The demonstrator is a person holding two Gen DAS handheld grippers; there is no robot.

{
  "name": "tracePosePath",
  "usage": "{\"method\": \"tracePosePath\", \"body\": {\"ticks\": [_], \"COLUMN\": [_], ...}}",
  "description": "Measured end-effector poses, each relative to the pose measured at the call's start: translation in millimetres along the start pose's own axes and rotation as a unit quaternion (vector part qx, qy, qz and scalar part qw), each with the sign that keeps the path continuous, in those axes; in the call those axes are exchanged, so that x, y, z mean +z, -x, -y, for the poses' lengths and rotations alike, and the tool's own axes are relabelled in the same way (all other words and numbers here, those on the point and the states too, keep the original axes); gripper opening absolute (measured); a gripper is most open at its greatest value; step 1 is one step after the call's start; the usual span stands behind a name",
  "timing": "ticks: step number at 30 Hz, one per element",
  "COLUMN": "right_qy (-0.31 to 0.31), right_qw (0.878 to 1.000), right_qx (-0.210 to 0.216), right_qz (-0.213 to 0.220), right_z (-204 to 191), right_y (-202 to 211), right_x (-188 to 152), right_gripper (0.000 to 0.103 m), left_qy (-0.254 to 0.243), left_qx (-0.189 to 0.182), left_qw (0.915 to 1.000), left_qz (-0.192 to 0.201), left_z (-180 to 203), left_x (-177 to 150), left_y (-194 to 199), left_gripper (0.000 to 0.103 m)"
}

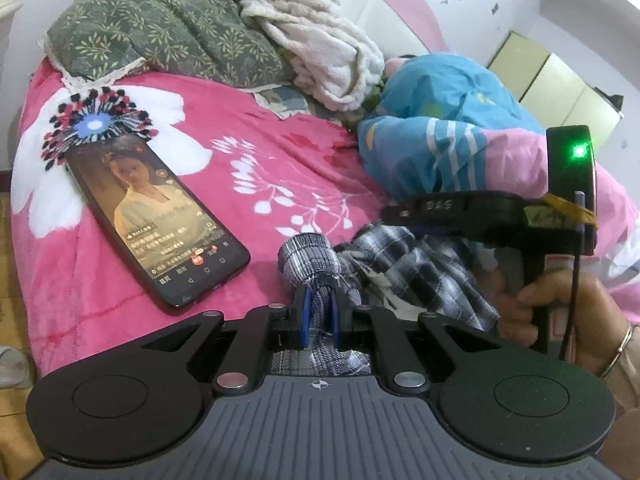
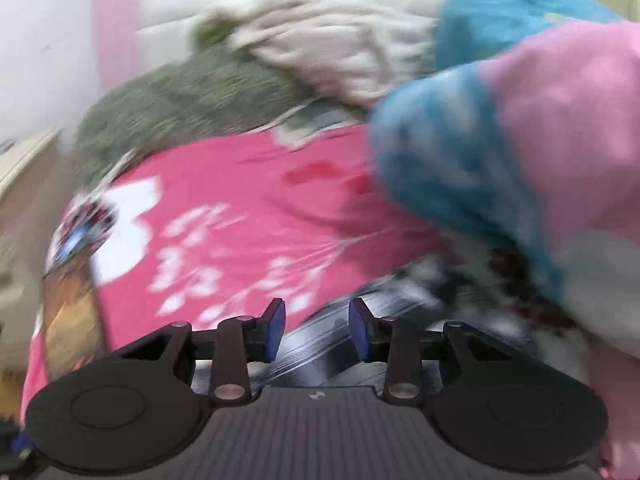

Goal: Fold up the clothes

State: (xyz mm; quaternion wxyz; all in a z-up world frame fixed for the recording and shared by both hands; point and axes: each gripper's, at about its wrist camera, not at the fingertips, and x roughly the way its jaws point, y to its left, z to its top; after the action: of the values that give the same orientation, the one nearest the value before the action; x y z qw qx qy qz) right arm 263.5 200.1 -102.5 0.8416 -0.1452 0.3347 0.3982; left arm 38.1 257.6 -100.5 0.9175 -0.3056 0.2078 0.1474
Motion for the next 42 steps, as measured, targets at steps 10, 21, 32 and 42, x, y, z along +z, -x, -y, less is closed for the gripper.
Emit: {"method": "tracePosePath", "body": {"ticks": [10, 21, 32, 42], "right_qy": [-0.053, -0.203, -0.146, 0.010], "right_qw": [0.998, 0.975, 0.976, 0.990], "right_qx": [0.000, -0.009, -0.140, -0.084], "right_qz": [-0.029, 0.085, 0.084, 0.113], "right_z": [2, 63, -35, -79], "right_y": [-45, 192, 399, 334], "right_x": [-7, -81, -300, -311], "right_gripper": [0.039, 0.038, 0.043, 0.042], "left_qy": [-0.007, -0.009, -0.068, -0.019], "left_qx": [0.009, 0.034, -0.050, -0.047], "left_qw": [0.9998, 0.9968, 0.9963, 0.9904], "left_qz": [0.014, 0.072, -0.011, -0.129], "left_z": [6, 2, 12, 1], "left_x": [-3, 1, -21, -41], "left_y": [0, 15, 30, 42], "left_gripper": [0.009, 0.010, 0.011, 0.013]}}
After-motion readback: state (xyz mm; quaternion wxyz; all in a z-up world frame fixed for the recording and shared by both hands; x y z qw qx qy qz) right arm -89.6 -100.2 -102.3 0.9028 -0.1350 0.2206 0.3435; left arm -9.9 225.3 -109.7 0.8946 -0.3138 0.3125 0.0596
